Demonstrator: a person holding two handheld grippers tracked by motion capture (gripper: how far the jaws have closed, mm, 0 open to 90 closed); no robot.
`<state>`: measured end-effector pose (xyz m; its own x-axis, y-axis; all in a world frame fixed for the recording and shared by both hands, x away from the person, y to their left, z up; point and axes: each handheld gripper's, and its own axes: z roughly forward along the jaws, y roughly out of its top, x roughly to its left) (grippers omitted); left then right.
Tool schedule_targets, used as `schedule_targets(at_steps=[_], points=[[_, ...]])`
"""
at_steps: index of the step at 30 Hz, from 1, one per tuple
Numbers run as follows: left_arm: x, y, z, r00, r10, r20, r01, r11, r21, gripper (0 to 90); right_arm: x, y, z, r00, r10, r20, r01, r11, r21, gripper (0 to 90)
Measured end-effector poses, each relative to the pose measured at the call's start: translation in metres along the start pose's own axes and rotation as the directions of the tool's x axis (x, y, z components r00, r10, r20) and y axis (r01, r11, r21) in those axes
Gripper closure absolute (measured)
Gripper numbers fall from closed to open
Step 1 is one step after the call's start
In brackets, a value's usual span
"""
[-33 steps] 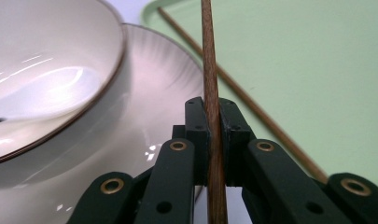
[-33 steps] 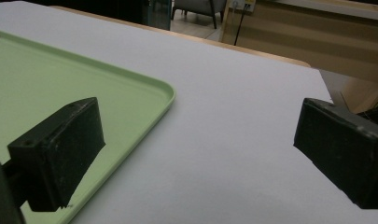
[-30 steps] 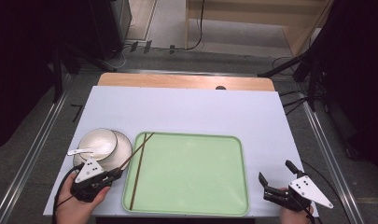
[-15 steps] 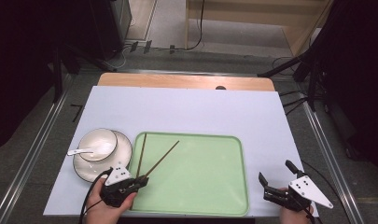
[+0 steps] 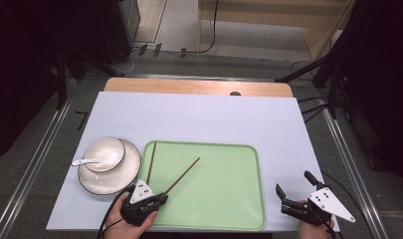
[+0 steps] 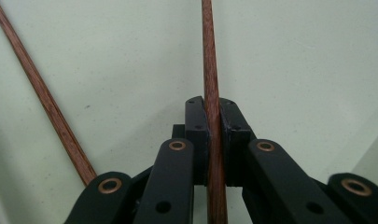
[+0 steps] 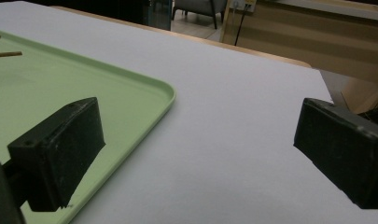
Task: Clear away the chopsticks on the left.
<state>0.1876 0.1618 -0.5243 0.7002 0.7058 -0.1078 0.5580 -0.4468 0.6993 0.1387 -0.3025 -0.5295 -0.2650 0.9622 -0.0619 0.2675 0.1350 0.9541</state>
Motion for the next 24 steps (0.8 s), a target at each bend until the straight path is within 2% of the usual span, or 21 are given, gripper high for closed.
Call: schedule_targets(at_steps=[5,13,15,17,20,21,22,24], points=[[-0.004,0.000,0.000,0.9993,0.023,-0.028,-0.023,0.9997,0.001,84.3,0.000,0.000,0.000,1.0000,0.002,0.001,-0.002,1.000,0.001,1.6],[-0.003,0.001,0.000,1.0000,0.005,0.003,-0.005,1.0000,0.005,77.5,0.001,0.000,0.000,1.0000,0.008,-0.002,-0.008,1.000,0.006,1.6],[0.001,0.002,-0.001,0.9991,-0.018,0.038,0.018,0.9998,0.008,72.6,0.000,0.000,0.000,1.0000,0.003,-0.001,-0.003,1.000,0.004,1.6],[0.003,0.003,-0.003,0.9994,-0.025,0.026,0.025,0.9997,-0.001,66.5,0.000,0.000,0.000,1.0000,0.002,0.000,-0.002,1.000,0.001,1.6],[0.009,0.009,-0.007,0.9983,-0.047,0.035,0.049,0.9982,-0.035,68.0,-0.001,0.000,0.000,1.0000,0.006,0.004,-0.006,1.000,0.003,1.6],[0.009,0.009,-0.007,0.9983,-0.047,0.035,0.049,0.9982,-0.035,70.5,-0.001,-0.001,0.000,0.9999,0.010,0.004,-0.010,1.000,0.004,1.6],[0.012,0.015,-0.007,0.9968,-0.059,0.054,0.061,0.9971,-0.045,74.1,-0.001,-0.001,0.000,1.0000,0.009,0.002,-0.009,1.000,0.006,1.6],[0.010,0.022,-0.003,0.9975,-0.039,0.059,0.041,0.9982,-0.043,80.4,-0.001,0.000,0.001,1.0000,0.005,0.003,-0.005,1.000,0.005,1.6]])
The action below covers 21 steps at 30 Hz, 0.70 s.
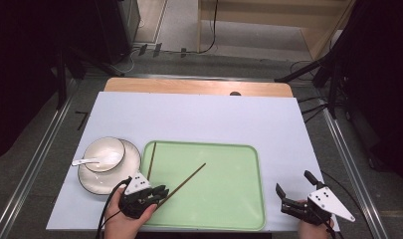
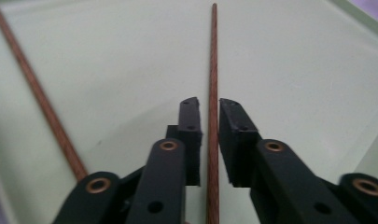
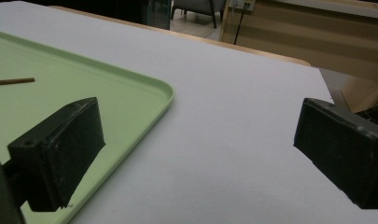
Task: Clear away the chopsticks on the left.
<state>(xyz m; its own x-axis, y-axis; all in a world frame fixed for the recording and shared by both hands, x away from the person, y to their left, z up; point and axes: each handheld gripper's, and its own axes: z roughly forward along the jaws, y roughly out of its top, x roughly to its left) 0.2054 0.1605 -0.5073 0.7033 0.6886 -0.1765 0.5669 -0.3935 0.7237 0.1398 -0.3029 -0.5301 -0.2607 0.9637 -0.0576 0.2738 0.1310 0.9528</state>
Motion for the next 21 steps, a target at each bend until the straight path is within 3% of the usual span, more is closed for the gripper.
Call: schedule_targets(at_steps=[7,11,13,14,16,20,21], points=[[-0.015,0.029,0.031,0.9975,0.069,0.014,-0.069,0.9976,0.005,90.0,0.000,0.000,0.000,1.0000,0.001,-0.004,-0.002,1.000,-0.001,1.6],[-0.023,0.043,0.061,0.9961,0.058,0.067,-0.060,0.9975,0.037,90.0,-0.001,0.000,0.000,0.9999,0.011,-0.003,-0.011,1.000,-0.006,1.6],[-0.025,0.045,0.066,0.9958,0.057,0.072,-0.061,0.9972,0.044,90.0,-0.001,0.000,0.000,0.9999,0.012,-0.006,-0.012,1.000,-0.007,1.6],[-0.029,0.049,0.079,0.9953,0.074,0.063,-0.078,0.9949,0.064,90.0,-0.002,0.000,0.000,0.9999,0.014,-0.008,-0.014,1.000,-0.009,1.6],[-0.030,0.051,0.088,0.9952,0.084,0.050,-0.088,0.9924,0.086,90.0,-0.002,-0.001,0.000,0.9998,0.016,-0.011,-0.016,1.000,-0.011,1.6],[-0.029,0.054,0.094,0.9964,0.079,0.032,-0.081,0.9934,0.081,90.0,-0.003,-0.001,0.000,0.9998,0.016,-0.014,-0.016,1.000,-0.012,1.6],[-0.025,0.056,0.093,0.9970,0.077,-0.003,-0.077,0.9935,0.085,90.0,-0.003,-0.001,0.000,0.9998,0.015,-0.015,-0.015,1.000,-0.014,1.6]])
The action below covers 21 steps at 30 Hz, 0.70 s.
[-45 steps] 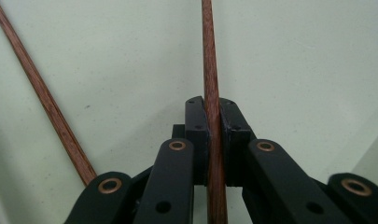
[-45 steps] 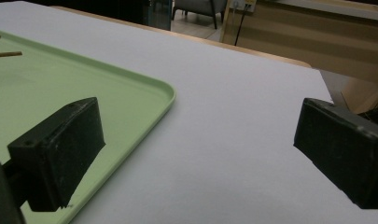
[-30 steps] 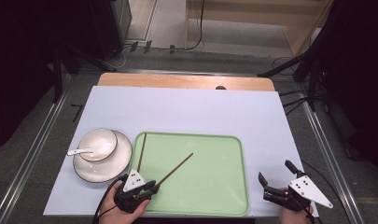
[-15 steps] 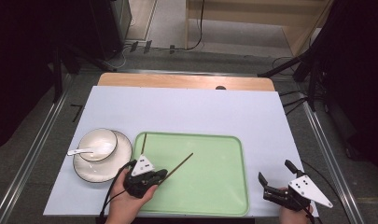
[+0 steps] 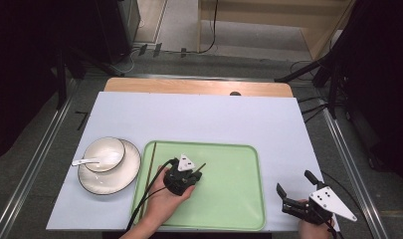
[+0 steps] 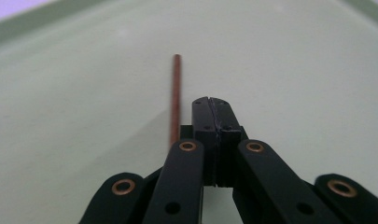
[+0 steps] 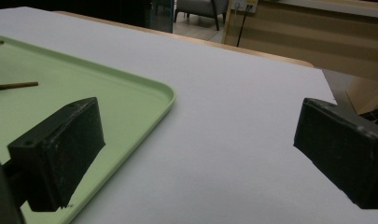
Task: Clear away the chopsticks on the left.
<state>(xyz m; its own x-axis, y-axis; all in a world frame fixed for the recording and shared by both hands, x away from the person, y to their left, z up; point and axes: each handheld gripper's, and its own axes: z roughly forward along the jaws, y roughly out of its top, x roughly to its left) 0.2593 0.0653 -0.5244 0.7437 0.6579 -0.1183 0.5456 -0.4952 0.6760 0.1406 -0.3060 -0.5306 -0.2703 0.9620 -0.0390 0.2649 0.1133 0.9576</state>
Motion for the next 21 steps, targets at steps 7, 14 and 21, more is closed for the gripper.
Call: schedule_targets(at_steps=[7,14,21], points=[[0.031,-0.003,-0.010,0.9904,-0.125,-0.059,0.124,0.9922,-0.014,90.0,0.001,0.000,0.000,1.0000,0.000,0.000,0.000,1.000,0.007,1.6],[0.066,-0.010,-0.024,0.9617,-0.240,-0.133,0.235,0.9706,-0.051,90.0,0.001,0.000,0.001,1.0000,-0.006,0.001,0.006,1.000,0.008,1.6],[0.077,-0.013,-0.032,0.9398,-0.261,-0.221,0.254,0.9654,-0.060,90.0,0.001,0.000,0.001,1.0000,-0.003,0.000,0.003,1.000,0.008,1.6]])
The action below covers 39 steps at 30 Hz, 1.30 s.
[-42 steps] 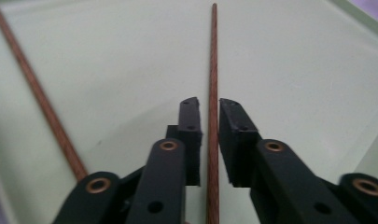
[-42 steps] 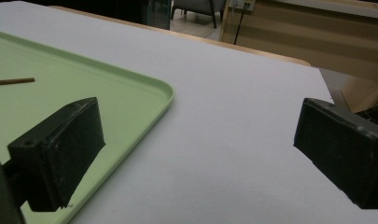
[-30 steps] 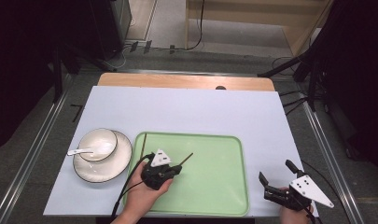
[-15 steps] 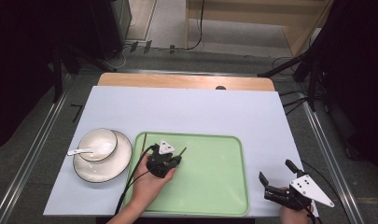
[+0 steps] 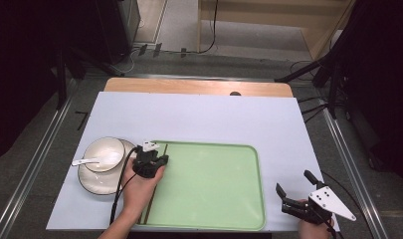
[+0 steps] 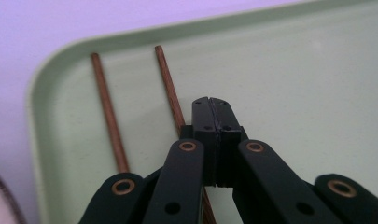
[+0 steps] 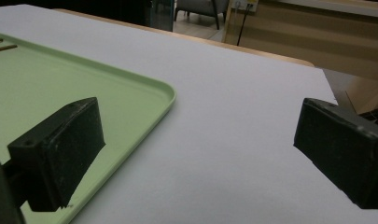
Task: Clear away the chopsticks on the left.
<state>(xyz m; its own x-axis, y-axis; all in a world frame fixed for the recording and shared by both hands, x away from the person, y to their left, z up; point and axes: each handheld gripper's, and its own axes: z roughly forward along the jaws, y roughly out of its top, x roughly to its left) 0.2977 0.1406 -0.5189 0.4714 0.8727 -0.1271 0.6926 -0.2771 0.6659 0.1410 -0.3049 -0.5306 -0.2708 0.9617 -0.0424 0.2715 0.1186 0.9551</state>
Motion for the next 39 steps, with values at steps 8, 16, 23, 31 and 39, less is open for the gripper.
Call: schedule_targets(at_steps=[8,16,23,31,39], points=[[0.003,-0.001,-0.004,0.9995,0.002,-0.031,-0.002,1.0000,-0.001,90.0,0.000,0.000,0.000,1.0000,-0.001,-0.001,0.001,1.000,-0.001,1.6],[0.011,-0.008,-0.024,1.0000,0.003,0.001,-0.003,0.9983,-0.058,89.7,0.000,0.000,0.000,1.0000,0.000,0.000,0.000,1.000,0.000,1.6],[0.012,-0.028,-0.038,0.9985,0.054,0.006,-0.053,0.9980,-0.035,90.0,0.001,0.000,0.000,1.0000,0.000,-0.002,0.000,1.000,0.001,1.6],[0.006,-0.048,-0.051,0.9969,0.078,0.009,-0.078,0.9967,-0.023,90.0,0.001,0.000,-0.001,1.0000,0.001,-0.002,-0.001,1.000,0.001,1.6],[0.004,-0.073,-0.070,0.9975,0.055,0.044,-0.054,0.9985,-0.010,90.0,0.001,0.000,0.000,1.0000,0.000,-0.001,0.000,1.000,0.002,1.6]])
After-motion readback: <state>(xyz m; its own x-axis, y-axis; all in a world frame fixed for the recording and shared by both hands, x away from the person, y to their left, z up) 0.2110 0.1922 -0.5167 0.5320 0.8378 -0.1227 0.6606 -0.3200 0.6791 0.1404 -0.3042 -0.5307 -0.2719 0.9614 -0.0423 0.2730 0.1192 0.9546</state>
